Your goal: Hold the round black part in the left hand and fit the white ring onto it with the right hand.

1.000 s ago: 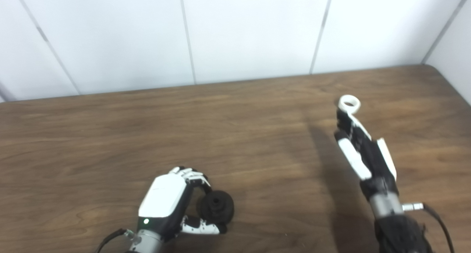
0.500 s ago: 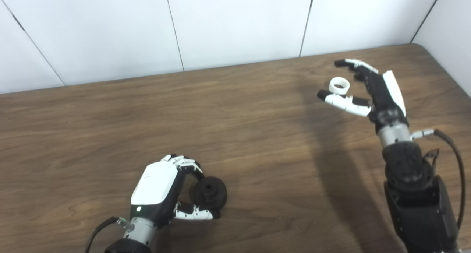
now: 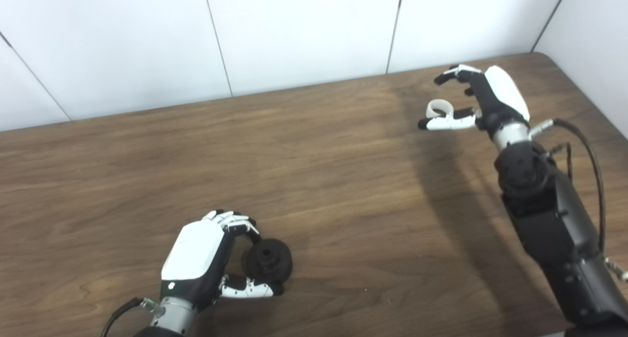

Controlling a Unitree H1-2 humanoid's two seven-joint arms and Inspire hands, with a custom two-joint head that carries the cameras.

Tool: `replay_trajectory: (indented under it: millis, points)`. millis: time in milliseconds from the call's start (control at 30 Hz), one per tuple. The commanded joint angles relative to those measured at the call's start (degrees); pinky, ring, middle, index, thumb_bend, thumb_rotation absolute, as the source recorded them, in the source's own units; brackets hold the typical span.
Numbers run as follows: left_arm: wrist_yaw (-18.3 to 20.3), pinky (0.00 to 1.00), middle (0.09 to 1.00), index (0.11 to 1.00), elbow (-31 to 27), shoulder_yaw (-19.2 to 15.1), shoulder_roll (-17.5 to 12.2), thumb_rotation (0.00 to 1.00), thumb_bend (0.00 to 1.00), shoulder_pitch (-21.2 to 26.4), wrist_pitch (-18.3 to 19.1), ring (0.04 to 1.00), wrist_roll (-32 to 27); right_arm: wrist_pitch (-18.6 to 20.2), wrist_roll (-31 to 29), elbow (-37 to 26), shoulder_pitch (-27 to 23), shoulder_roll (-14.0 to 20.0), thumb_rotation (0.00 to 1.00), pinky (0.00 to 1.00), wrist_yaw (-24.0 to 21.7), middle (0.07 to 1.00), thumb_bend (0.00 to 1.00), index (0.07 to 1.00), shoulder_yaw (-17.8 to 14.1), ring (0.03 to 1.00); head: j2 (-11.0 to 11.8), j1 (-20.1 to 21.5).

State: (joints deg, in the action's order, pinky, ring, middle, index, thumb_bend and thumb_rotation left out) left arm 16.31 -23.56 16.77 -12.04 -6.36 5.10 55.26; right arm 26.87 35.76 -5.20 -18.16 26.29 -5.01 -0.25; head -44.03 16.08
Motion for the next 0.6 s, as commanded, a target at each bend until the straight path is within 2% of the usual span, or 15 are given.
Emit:
replay_trajectory:
  millis: [0, 367, 567]
  points:
    - [-0.4, 0.93, 0.766, 0.486, 0.0, -0.8, -1.3, 0.05, 0.52, 0.3, -0.1, 0.853, 0.1, 0.0, 1.5, 0.2, -3.2, 1.6, 0.24, 0.74, -0.1, 0.879, 0.82, 0.692, -0.6, 0.858, 0.3, 1.3]
    - [-0.5, 0.92, 0.762, 0.486, -0.3, -2.6, -2.9, 0.05, 0.52, -0.3, -1.5, 0.844, -1.8, 0.0, 4.8, 9.5, -8.1, 3.0, 0.24, 0.85, -5.6, 0.903, 0.85, 0.724, -1.2, 0.935, 0.8, 6.7]
    - [-0.5, 0.92, 0.762, 0.487, -0.2, -2.6, -3.6, 0.05, 0.52, -0.4, -1.9, 0.843, -1.5, 0.0, 5.4, 12.3, -10.2, 3.6, 0.24, 0.92, -7.4, 0.914, 0.83, 0.728, -1.1, 0.96, 0.6, 7.0]
